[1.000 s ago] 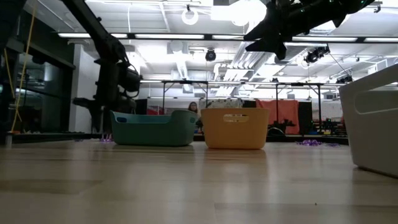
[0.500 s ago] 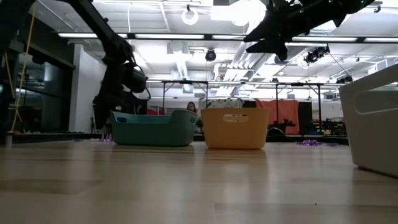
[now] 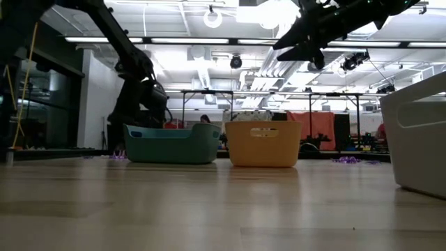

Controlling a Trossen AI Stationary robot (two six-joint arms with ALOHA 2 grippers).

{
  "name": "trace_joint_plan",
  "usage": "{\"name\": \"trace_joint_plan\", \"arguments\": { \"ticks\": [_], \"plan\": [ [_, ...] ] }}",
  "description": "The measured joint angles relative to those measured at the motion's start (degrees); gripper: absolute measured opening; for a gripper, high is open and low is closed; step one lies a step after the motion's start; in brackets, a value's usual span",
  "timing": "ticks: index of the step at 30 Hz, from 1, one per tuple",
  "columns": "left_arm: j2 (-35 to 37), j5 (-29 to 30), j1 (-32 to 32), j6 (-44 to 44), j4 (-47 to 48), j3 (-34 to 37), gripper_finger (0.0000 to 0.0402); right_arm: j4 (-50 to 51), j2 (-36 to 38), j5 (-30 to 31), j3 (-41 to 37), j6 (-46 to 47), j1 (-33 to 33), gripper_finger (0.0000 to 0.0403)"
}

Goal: Sort Halloween decoration
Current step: Put the white bone toy into the yellow bin

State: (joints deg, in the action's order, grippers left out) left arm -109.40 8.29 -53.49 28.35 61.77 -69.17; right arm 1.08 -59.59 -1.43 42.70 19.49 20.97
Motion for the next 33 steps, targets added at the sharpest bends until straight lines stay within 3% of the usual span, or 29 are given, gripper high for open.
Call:
{"name": "trace_joint_plan", "arguments": {
  "ticks": [9,20,28,33],
  "plan": [
    [0.65,6.19,0.42,5.52,1.61,0.0,0.008,0.0,0.0,2.53,0.0,0.02,0.0,0.0171],
    [0.65,2.37,0.37,13.82,1.87,0.0,0.0081,0.0,0.0,2.64,0.0,3.32,0.0,0.0171],
    [0.06,2.67,0.22,14.22,1.64,0.42,0.0081,0.0,0.0,2.64,0.0,5.11,0.0,0.0171],
    [0.0,4.0,0.74,17.37,3.18,4.57,0.0081,-0.01,0.0,2.6,0.0,5.12,0.0,0.0171]
  ]
}}
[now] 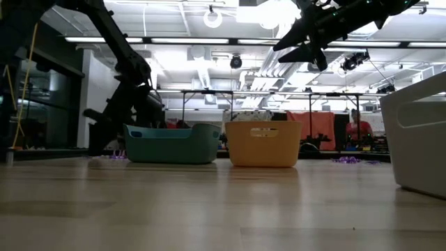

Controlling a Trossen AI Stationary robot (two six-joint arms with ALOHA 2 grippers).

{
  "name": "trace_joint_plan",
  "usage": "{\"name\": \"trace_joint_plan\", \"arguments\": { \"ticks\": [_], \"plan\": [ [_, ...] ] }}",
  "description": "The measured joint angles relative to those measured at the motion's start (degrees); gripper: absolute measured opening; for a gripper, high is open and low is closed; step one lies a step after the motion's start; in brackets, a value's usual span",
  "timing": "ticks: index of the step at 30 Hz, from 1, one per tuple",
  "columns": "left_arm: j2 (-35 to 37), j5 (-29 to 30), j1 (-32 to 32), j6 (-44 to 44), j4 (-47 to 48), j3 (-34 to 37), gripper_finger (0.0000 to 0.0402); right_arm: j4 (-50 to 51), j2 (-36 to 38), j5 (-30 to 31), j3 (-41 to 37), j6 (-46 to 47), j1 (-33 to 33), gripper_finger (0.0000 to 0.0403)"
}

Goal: Sort Halloween decoration
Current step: Put the white bone toy into the yellow bin

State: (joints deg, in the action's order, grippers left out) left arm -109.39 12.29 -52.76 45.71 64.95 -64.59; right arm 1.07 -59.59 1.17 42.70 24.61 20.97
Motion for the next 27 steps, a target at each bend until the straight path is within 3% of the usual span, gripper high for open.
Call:
{"name": "trace_joint_plan", "arguments": {
  "ticks": [4,16,23,27],
  "plan": [
    [-0.03,4.84,0.84,-0.52,-5.04,1.57,0.0081,-0.01,0.0,-0.11,0.0,-0.01,0.0,0.0171],
    [3.86,5.97,1.82,0.78,-2.88,1.33,0.0081,-0.01,0.0,1.85,-0.01,-0.52,0.0,0.0171],
    [4.75,-0.29,1.79,1.4,-8.12,1.41,0.0081,-0.02,0.0,3.33,-0.01,-0.62,0.0,0.0171],
    [4.69,-0.56,1.81,1.16,-11.24,2.42,0.0081,-0.03,0.0,3.34,-0.01,-0.62,0.0,0.0171]
  ]
}}
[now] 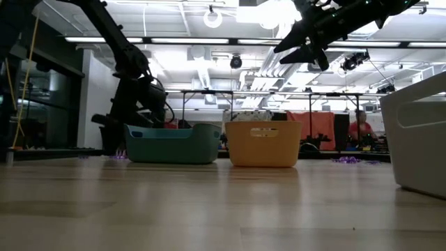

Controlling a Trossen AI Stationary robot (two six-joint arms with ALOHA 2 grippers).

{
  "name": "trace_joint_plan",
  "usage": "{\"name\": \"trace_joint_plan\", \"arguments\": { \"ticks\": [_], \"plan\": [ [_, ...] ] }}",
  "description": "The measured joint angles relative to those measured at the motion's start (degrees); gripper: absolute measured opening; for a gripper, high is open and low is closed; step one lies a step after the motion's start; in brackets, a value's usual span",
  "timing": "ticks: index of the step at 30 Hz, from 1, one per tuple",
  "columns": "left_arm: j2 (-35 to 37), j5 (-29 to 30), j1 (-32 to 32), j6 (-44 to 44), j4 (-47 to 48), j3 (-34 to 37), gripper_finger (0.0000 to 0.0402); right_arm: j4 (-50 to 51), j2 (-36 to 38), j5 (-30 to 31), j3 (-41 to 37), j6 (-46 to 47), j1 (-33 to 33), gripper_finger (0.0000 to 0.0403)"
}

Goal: Sort Halloween decoration
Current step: Put the white bone toy into the yellow bin

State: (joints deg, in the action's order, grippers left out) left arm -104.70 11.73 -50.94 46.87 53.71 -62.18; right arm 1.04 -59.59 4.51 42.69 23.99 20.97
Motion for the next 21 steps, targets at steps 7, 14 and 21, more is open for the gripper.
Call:
{"name": "trace_joint_plan", "arguments": {
  "ticks": [7,14,21],
  "plan": [
    [0.02,0.41,-0.13,1.68,0.29,1.92,0.0081,0.01,0.0,0.0,0.01,0.0,0.0,0.0171],
    [0.41,0.72,-0.33,2.92,-2.84,4.46,0.0081,0.02,0.0,0.0,-0.01,0.0,0.0,0.0171],
    [0.28,1.39,0.18,3.26,-3.02,4.51,0.0048,0.02,0.0,0.02,-0.01,0.02,0.0,0.0171]
  ]
}}
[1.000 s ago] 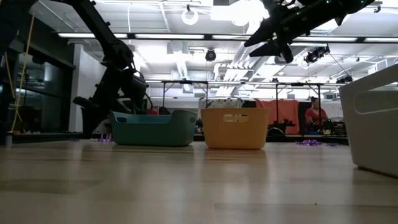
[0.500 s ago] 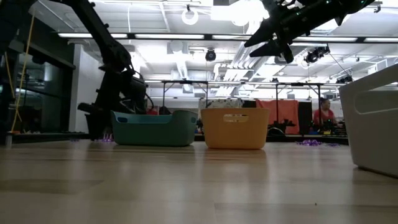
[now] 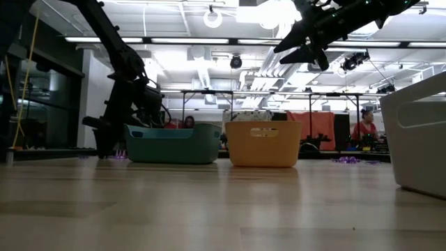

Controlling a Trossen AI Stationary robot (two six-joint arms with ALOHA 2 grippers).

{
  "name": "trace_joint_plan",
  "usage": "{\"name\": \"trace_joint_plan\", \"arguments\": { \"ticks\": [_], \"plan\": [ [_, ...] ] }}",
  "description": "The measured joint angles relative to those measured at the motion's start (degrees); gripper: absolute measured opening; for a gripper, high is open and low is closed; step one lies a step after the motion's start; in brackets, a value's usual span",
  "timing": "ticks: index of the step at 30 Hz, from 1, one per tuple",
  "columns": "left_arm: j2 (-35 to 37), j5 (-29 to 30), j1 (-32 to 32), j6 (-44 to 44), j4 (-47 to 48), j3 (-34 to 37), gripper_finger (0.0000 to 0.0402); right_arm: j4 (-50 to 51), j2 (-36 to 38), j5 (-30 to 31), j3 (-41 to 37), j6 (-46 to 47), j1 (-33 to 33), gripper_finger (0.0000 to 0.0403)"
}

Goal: Sort Halloween decoration
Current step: Put the white bone toy into the yellow bin

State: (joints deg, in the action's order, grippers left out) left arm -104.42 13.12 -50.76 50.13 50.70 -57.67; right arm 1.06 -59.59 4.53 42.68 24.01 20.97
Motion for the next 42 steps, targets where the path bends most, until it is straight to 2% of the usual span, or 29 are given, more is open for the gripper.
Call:
{"name": "trace_joint_plan", "arguments": {
  "ticks": [4,16,21,29,37,42],
  "plan": [
    [-0.04,0.39,0.37,-0.1,0.07,-0.14,0.0008,0.0,0.0,0.0,0.0,0.0,0.0,0.0171],
    [-0.2,0.92,0.99,-2.61,1.43,-0.28,0.0003,0.0,0.0,0.03,0.0,0.0,0.0,0.0171],
    [-0.59,-0.13,0.9,-4.98,3.92,-2.53,0.0001,0.0,0.0,0.03,0.01,0.0,0.0,0.0171],
    [-0.59,-1.62,0.05,-12.82,7.27,-9.63,0.0003,0.0,0.0,0.03,0.02,0.0,0.0,0.0171],
    [1.65,0.06,-3.89,-20.83,9.6,-22.39,0.0002,0.0,0.0,0.03,0.0,-0.01,0.0,0.0171],
    [6.72,-7.0,-7.12,-26.11,4.31,-26.95,0.0001,0.0,0.0,0.03,0.01,-0.02,0.0,0.0171]
  ]
}}
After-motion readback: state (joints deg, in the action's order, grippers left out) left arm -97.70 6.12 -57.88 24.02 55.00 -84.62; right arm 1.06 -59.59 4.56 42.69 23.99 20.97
